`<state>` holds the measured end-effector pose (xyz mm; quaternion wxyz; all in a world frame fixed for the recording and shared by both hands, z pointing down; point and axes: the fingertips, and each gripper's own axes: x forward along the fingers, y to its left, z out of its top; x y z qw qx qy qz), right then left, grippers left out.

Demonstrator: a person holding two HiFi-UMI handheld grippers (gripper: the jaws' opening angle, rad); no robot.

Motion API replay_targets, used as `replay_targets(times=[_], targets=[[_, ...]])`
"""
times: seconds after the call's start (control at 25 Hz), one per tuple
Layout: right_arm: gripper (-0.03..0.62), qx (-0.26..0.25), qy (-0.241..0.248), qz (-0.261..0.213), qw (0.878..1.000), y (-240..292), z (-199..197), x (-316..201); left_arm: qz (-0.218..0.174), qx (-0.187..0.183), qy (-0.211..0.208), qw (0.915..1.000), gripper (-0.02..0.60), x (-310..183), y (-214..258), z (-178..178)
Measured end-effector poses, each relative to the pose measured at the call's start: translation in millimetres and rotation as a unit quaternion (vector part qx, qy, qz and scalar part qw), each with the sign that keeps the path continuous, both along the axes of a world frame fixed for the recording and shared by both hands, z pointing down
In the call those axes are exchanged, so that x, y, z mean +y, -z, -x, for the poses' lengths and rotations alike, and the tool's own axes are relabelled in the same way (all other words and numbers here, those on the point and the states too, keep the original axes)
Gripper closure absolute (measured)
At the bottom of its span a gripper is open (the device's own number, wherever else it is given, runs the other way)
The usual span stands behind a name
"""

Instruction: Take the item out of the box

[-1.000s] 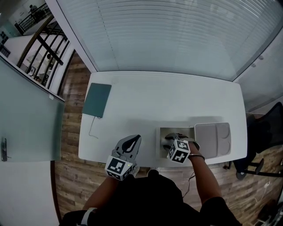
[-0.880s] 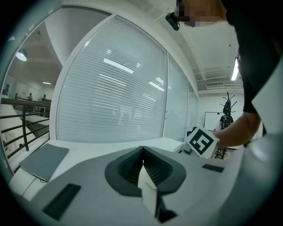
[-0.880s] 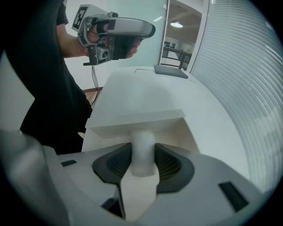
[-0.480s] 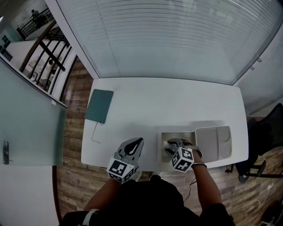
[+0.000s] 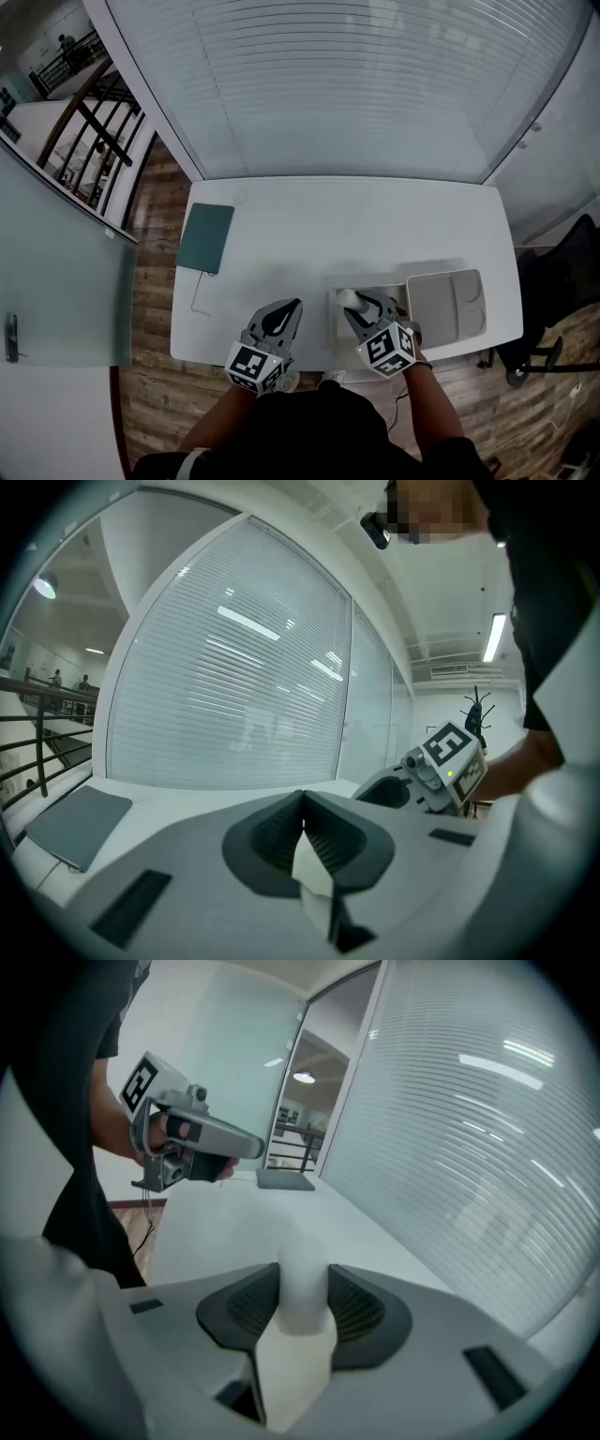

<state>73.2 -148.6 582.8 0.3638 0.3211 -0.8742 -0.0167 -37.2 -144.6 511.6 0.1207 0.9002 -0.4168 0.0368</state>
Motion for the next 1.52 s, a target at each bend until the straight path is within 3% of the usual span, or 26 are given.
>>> replay_targets(times=[0.32, 0.52, 0.76, 1.12, 1.52], targets=[[0.431, -0.115, -0.091, -0.079, 0.986, 54, -4, -19, -0.01, 0.002, -0.009, 0.9999, 0.571, -6, 13, -4], [0.431, -0.206, -0.146, -0.116, 0.961, 77, -16, -28, -0.026, 0.006, -0.004, 0.9996, 0.571, -11, 26, -3], [0.43, -0.261, -0.201, -0.121, 0.937, 107, -36, -32, -0.036, 0.012, -0.012, 0.9992, 0.571, -17, 34, -11], [0.434, -0.274, -0.211, -0.185, 0.92, 149, -37, -28, -0.052, 0.011, -0.009, 0.9986, 0.571, -21, 49, -5], [0.434, -0.272, -0.235, -0.199, 0.912, 163, -52, -14, -0.07, 0.006, -0.029, 0.9971, 0.571, -23, 61, -15]])
